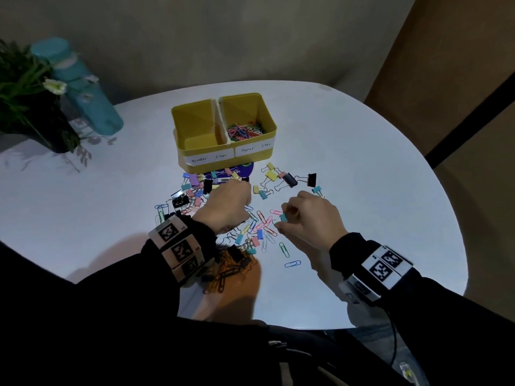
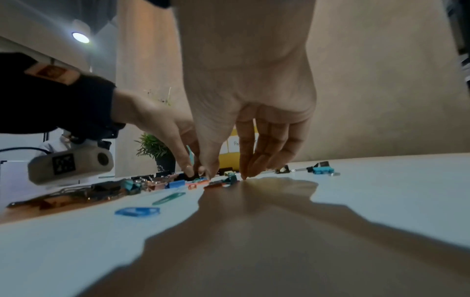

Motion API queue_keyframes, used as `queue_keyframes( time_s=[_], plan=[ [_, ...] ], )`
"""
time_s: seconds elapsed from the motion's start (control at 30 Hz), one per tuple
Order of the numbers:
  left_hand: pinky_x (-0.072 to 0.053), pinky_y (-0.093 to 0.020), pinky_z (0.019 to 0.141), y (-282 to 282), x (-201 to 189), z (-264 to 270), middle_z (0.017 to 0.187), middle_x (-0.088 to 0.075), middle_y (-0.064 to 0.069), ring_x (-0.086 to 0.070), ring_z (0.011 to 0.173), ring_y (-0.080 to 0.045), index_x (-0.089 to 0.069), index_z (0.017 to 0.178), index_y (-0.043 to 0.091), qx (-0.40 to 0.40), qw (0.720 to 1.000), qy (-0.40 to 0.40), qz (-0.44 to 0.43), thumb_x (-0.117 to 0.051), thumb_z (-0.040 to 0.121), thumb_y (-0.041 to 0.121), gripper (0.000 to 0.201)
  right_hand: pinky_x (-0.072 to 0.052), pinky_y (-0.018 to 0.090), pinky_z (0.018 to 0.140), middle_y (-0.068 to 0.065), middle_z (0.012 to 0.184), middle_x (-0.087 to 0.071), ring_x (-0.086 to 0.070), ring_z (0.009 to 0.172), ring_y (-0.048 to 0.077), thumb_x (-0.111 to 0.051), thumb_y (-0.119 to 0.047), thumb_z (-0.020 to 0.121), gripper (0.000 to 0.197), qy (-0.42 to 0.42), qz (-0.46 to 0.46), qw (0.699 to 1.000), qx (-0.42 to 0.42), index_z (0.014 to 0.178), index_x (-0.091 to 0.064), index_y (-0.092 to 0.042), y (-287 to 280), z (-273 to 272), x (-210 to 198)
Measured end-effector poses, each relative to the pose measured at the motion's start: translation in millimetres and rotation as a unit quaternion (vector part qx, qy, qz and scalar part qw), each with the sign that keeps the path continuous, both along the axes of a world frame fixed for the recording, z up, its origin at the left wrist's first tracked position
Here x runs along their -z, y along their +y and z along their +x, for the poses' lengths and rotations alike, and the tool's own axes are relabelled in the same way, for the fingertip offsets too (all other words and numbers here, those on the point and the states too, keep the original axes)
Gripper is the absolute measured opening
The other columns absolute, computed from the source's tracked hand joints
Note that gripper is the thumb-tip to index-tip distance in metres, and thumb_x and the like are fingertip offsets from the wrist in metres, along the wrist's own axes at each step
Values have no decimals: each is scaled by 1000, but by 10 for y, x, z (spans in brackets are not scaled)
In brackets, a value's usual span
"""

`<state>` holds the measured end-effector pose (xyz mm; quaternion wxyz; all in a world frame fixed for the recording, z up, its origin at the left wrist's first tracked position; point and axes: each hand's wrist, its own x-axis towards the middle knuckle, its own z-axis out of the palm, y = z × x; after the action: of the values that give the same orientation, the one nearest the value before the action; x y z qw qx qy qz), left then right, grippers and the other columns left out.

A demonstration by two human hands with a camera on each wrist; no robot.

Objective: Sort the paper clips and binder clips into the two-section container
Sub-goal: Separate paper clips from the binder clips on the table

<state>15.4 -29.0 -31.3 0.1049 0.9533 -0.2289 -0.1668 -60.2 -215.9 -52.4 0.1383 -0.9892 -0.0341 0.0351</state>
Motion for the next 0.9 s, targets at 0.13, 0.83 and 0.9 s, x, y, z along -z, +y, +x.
queue_keyframes(
  time_s=[0.13,0.83,0.9],
  plan=[
    [-42,-31,64,63,0,-61,94,-58,0,-56,90,-22,-61,84,17,-11,999,21,-23,-74,68,12,21,-35,26,61,-2,88,-62,-58,83,21,-66,-42,80,21,4,25,1000,0,84,-61,-21,98,39,5],
    [-47,-31,72,354,-106,-55,104,-58,-2,-51,86,-17,-61,103,13,8,998,3,-56,-74,72,13,34,-52,31,70,-1,84,-69,-66,77,20,-74,-29,73,17,-7,105,990,91,79,-68,-15,-182,188,-155],
    [-50,-35,78,290,-54,-67,110,-56,-4,-54,92,-21,-56,112,12,26,998,37,-33,-79,68,15,50,-51,34,73,3,96,-62,-63,84,25,-77,-32,69,33,7,42,995,86,94,-67,-12,-241,195,-151]
  ],
)
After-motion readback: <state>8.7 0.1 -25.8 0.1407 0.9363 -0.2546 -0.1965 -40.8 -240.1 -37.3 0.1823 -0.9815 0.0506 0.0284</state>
